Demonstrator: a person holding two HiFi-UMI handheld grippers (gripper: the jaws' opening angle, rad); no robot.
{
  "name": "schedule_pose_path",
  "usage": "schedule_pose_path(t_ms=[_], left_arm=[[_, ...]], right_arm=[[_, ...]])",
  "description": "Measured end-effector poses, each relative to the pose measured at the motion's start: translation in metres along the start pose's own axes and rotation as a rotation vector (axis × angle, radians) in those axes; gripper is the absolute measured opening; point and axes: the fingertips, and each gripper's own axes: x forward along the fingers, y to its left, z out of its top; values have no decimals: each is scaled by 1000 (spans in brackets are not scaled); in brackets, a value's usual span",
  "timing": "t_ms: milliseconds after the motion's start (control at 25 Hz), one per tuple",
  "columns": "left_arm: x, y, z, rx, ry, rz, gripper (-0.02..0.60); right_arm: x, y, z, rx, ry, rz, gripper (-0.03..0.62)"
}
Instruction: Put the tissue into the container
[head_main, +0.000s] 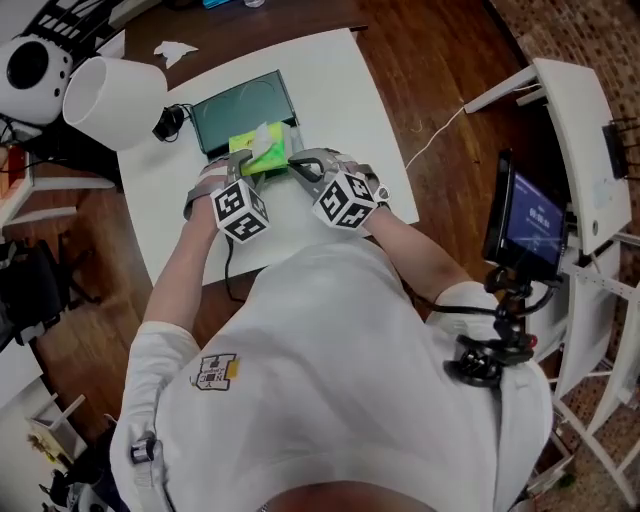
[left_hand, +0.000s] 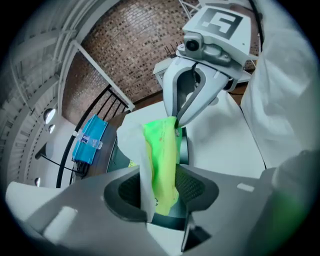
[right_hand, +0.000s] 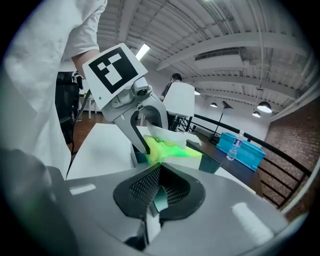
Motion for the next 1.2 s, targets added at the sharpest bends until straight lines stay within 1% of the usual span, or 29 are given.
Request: schedule_pose_path(t_ms=[160,360,520,760,840,920,960,1040,1080,1200], left_arm=[[16,-3,-26,-26,30,-52,169],[33,-5,-36,-60,56,-96,166],[42,-7,-42,-57,84,-122,164],[51,-10,-43,-28,120,-180,163],[53,-12,-44,-18,131,-213,163],[55,-16,-44,-15,138,-262,164],[56,-18,-44,-19,138,-291,168],[57,-22,-43,-37,132,-345,201],[58,-23,-42,-46,126,-366,202],[59,-22,-41,-76,104,-405,209]], right_arm=[[29,7,-7,21,52,54,0],[45,5,-16,41,104,99,0],[52,4,-23,53,148,128,0],[59,4,-35,80,237,189,0],[62,5,-39,83,277,215,0],[65,8,-46,84,334,238,0],[66,8,-50,85,361,244,0],[67,6,-55,84,399,248,2],[68,5,-55,81,413,251,3],[70,3,-58,75,448,259,5]])
